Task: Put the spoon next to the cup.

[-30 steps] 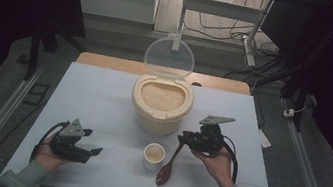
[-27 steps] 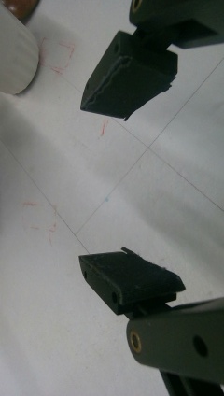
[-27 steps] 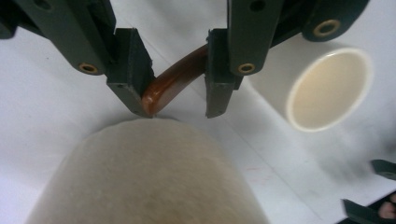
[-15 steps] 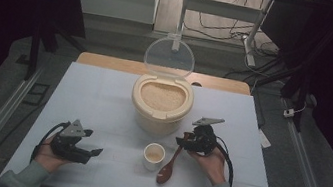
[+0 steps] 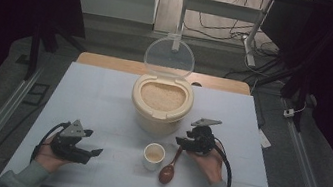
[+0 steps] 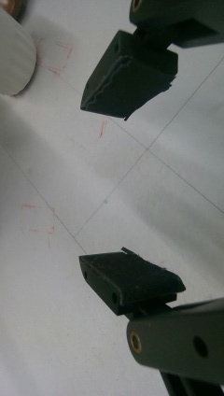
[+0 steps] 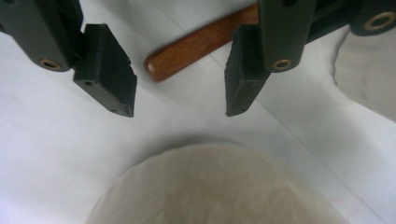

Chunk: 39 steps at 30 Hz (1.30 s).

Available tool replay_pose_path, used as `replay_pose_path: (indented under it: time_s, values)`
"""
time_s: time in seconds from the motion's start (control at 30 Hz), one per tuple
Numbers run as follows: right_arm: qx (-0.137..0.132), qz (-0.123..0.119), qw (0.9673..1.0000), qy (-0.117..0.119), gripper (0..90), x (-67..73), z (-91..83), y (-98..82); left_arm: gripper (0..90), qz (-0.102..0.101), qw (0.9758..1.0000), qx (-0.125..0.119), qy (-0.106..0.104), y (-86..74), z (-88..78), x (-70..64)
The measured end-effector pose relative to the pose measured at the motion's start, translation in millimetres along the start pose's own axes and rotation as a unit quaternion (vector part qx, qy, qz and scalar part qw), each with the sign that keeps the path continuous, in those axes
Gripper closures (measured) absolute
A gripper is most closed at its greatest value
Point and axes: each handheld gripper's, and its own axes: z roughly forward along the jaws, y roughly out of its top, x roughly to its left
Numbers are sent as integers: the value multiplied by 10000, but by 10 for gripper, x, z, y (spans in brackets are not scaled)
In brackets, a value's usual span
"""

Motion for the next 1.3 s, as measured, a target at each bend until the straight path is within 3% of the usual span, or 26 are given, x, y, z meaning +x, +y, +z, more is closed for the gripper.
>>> replay_pose_path:
  time_s: [0.17,0.27,0.53,0.87,1.0,1.3]
  values:
    - [-511,91,9986,106,435,-79,-242,-12,221,-10,10000,-11,-3,-1,-3,4]
    - [-654,-53,9976,219,447,-91,-395,-61,221,-10,10000,-14,-4,0,-4,3]
    - [-922,-117,9949,399,464,-107,-731,-294,220,-25,10000,-23,18,0,-7,8]
    - [-923,-413,9940,428,464,-128,-1047,-672,220,-70,9999,-103,51,-4,-23,9]
    - [-1060,-343,9926,480,464,-183,-1159,-801,219,-96,9998,-149,79,-5,-32,15]
    - [-1104,-358,9926,360,464,-225,-1174,-856,219,-83,9997,-188,117,-8,-49,1]
